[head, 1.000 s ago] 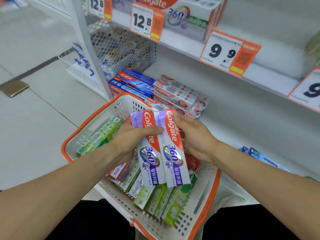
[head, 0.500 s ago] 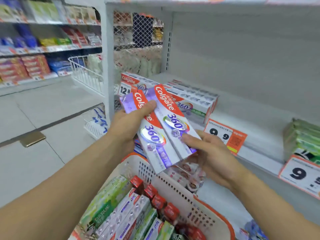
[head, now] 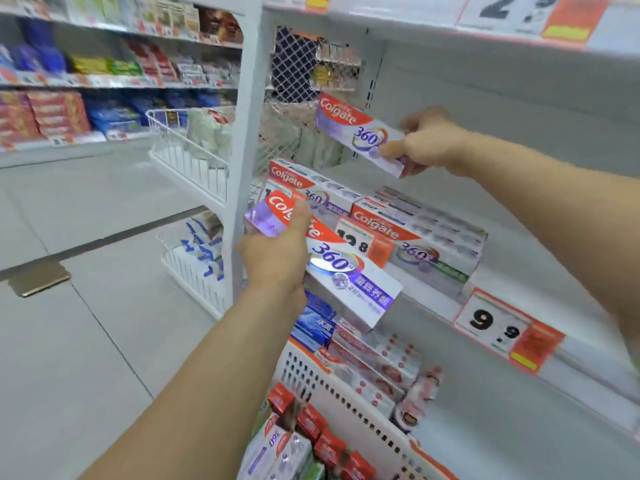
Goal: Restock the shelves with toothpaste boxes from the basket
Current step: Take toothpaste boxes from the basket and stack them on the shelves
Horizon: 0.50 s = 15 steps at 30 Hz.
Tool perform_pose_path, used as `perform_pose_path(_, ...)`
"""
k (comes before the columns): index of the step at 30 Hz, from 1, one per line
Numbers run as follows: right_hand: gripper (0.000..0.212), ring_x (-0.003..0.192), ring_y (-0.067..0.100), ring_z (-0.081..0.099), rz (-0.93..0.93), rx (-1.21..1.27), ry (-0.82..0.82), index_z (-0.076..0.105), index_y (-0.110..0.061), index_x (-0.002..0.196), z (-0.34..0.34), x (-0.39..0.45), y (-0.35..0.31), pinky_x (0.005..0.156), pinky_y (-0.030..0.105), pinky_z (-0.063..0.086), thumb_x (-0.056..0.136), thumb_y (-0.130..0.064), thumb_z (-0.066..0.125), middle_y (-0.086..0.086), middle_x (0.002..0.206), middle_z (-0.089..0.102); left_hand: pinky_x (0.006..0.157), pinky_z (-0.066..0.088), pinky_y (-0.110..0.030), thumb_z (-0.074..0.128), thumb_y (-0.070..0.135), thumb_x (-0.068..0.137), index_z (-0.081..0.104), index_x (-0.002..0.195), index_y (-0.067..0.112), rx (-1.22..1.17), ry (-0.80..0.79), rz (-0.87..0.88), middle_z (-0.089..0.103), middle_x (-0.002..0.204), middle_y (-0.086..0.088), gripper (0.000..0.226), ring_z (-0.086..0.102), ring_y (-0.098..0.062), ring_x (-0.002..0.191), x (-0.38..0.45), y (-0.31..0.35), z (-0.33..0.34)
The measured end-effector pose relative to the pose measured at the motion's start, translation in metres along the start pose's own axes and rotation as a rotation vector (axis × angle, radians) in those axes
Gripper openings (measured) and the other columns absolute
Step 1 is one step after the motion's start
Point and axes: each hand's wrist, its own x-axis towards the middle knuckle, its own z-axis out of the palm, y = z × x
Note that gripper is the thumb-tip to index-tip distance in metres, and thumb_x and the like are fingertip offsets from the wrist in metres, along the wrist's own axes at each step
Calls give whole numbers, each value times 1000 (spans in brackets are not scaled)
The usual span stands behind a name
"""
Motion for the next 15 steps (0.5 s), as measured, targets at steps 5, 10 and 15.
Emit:
perform_pose_path(5,41,91,30,72,25,-315,-143,64,-2,114,34,52,-4,81,45,62,85,-26,79,17,107,70,54,57,-28,88,31,74,57,129,11,-66,-36,-5,77,100,-5,66,76,-19,72,24,16,-2)
perform_pose_path(10,49,97,26,67,-22,-360,-192,66,-4,115,60,64,6,92,42,55,85,-42,76,15,113,69,54,57,-28,90,32,71,56,128,12,-73,-42,-20,77,101,-6,70,77,-21,73,39,16,-8)
perform_pose_path(15,51,108,24,64,-66,-318,-201,65,-14,123,64,62,12,99,43,51,86,-48,73,6,123,67,50,54,-25,87,33,75,56,128,10,-77,-28,-8,77,99,-6,64,75,-15,64,51,21,-12)
